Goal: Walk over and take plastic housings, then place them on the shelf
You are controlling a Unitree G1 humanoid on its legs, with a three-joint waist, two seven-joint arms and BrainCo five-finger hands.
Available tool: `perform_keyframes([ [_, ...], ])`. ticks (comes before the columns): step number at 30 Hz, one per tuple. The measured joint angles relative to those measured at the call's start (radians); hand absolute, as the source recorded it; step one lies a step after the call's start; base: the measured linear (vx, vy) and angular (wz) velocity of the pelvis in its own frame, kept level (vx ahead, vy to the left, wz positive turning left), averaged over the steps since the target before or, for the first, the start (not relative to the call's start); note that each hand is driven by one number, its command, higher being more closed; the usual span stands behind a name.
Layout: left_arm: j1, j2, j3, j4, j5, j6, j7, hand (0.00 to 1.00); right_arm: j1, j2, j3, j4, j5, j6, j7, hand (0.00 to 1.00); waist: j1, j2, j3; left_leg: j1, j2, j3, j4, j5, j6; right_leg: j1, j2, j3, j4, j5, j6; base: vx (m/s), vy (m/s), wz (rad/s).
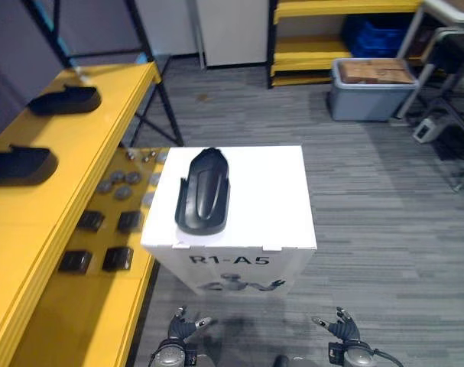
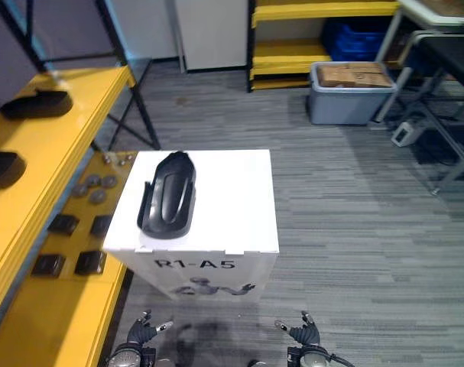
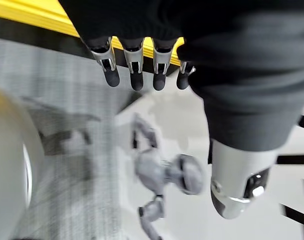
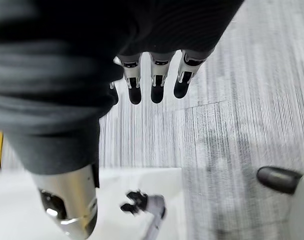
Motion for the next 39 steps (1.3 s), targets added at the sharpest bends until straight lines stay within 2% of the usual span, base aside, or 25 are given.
perform_keyframes([
  [1, 0.000, 0.000, -0.006, 0.002, 0.000, 0.000, 0.002, 0.00, 0.001, -0.003, 0.000, -0.002, 0.000, -0.001, 0.000, 0.00, -0.002, 0.027, -0.003, -0.014, 0.010, 0.007, -0.009, 0.036, 0.036, 0.002, 0.019, 0.018, 0.014, -0.013, 0.020, 0.08, 0.154, -0.59],
  [2, -0.002, 0.005, -0.010, 0.005, 0.000, 0.001, 0.003, 0.00, 0.008, 0.005, -0.002, 0.000, 0.001, 0.000, -0.001, 0.00, -0.003, 0.024, -0.005, 0.001, 0.009, 0.008, -0.008, 0.018, 0.041, 0.002, 0.015, 0.025, 0.029, -0.022, 0.032, 0.08, 0.157, -0.23],
  [4, -0.001, 0.020, -0.020, 0.005, 0.001, 0.001, 0.004, 0.00, 0.044, 0.025, 0.000, -0.001, 0.001, 0.000, 0.001, 0.00, -0.011, -0.015, -0.014, 0.035, -0.037, 0.023, -0.071, 0.028, 0.054, -0.006, -0.039, 0.030, 0.047, -0.039, 0.057, 0.11, 0.204, 0.00],
  [7, 0.021, 0.030, -0.019, 0.026, 0.001, 0.002, 0.004, 0.00, 0.046, 0.032, -0.026, -0.002, 0.004, 0.000, 0.002, 0.00, -0.015, -0.021, -0.021, 0.076, -0.083, 0.045, -0.141, 0.048, 0.082, -0.017, -0.079, 0.052, 0.053, -0.051, 0.076, 0.06, 0.127, -0.08],
  [11, 0.044, 0.061, -0.016, 0.044, 0.001, 0.003, 0.004, 0.00, 0.044, 0.033, -0.075, -0.029, 0.014, 0.000, 0.004, 0.00, -0.012, -0.027, -0.033, 0.096, -0.097, 0.055, -0.185, 0.058, 0.089, -0.012, -0.090, 0.054, 0.037, -0.049, 0.089, 0.07, 0.037, -0.05],
  [14, 0.066, 0.077, -0.015, 0.043, 0.001, 0.002, 0.005, 0.00, 0.054, 0.017, -0.165, -0.139, 0.040, 0.000, -0.003, 0.00, -0.014, -0.035, -0.042, 0.104, -0.102, 0.055, -0.218, 0.068, 0.091, 0.001, -0.090, 0.052, 0.013, -0.043, 0.097, 0.10, -0.005, 0.03],
  [18, 0.102, 0.079, 0.016, 0.034, 0.001, 0.000, 0.003, 0.00, 0.094, -0.056, -0.286, -0.408, 0.044, -0.001, -0.024, 0.00, -0.016, -0.058, -0.065, 0.126, -0.108, 0.053, -0.283, 0.092, 0.091, 0.015, -0.087, 0.046, -0.029, -0.032, 0.106, 0.06, -0.009, 0.04],
  [21, 0.121, 0.084, 0.029, 0.022, 0.000, 0.000, -0.003, 0.00, 0.103, -0.140, -0.321, -0.583, 0.040, -0.011, -0.035, 0.00, -0.019, -0.065, -0.075, 0.132, -0.109, 0.053, -0.317, 0.113, 0.092, 0.019, -0.082, 0.043, -0.056, -0.020, 0.101, 0.03, -0.010, 0.01],
  [24, 0.127, 0.092, 0.028, 0.018, 0.000, -0.006, -0.014, 0.00, 0.086, -0.188, -0.317, -0.705, 0.033, -0.015, -0.035, 0.00, -0.021, -0.077, -0.082, 0.135, -0.108, 0.039, -0.336, 0.126, 0.091, 0.019, -0.079, 0.035, -0.058, -0.019, 0.101, -0.01, -0.028, 0.11],
  [26, 0.131, 0.095, 0.028, 0.017, 0.000, -0.016, -0.016, 0.00, 0.049, -0.204, -0.289, -0.771, 0.018, -0.023, -0.034, 0.00, -0.026, -0.083, -0.084, 0.138, -0.107, 0.030, -0.352, 0.138, 0.089, 0.021, -0.077, 0.025, -0.058, -0.018, 0.100, -0.04, -0.029, 0.14],
  [29, 0.136, 0.095, 0.027, 0.017, -0.001, -0.028, -0.017, 0.00, -0.049, -0.241, -0.158, -0.889, 0.015, -0.049, -0.023, 0.00, -0.023, -0.082, -0.085, 0.139, -0.105, 0.024, -0.376, 0.162, 0.090, 0.018, -0.071, 0.021, -0.069, -0.002, 0.095, -0.08, -0.011, 0.06],
  [30, 0.136, 0.095, 0.027, 0.014, -0.012, -0.034, -0.018, 0.00, -0.114, -0.250, -0.062, -0.944, -0.001, -0.079, -0.010, 0.00, -0.012, -0.082, -0.085, 0.136, -0.103, 0.016, -0.388, 0.175, 0.091, 0.019, -0.068, 0.017, -0.085, 0.011, 0.094, -0.10, 0.001, 0.08],
  [32, 0.136, 0.094, 0.025, 0.010, -0.022, -0.036, -0.019, 0.00, -0.151, -0.248, -0.008, -0.978, -0.001, -0.091, -0.003, 0.00, 0.002, -0.082, -0.085, 0.132, -0.103, 0.008, -0.389, 0.179, 0.093, 0.018, -0.069, 0.012, -0.087, 0.016, 0.093, -0.09, 0.008, 0.12],
  [34, 0.138, 0.094, 0.023, 0.008, -0.037, -0.037, -0.019, 0.00, -0.235, -0.236, 0.097, -1.001, 0.000, -0.114, 0.000, 0.00, 0.029, -0.083, -0.086, 0.130, -0.111, -0.012, -0.397, 0.191, 0.099, 0.023, -0.071, -0.008, -0.087, 0.017, 0.093, -0.11, 0.011, 0.24],
  [39, 0.149, 0.093, 0.023, 0.008, -0.069, -0.036, -0.012, 0.00, -0.397, -0.156, 0.259, -0.937, -0.026, -0.120, -0.002, 0.00, 0.081, -0.089, -0.086, 0.122, -0.118, -0.054, -0.434, 0.224, 0.102, 0.020, -0.074, -0.046, -0.085, 0.017, 0.093, -0.05, 0.007, 0.26],
])
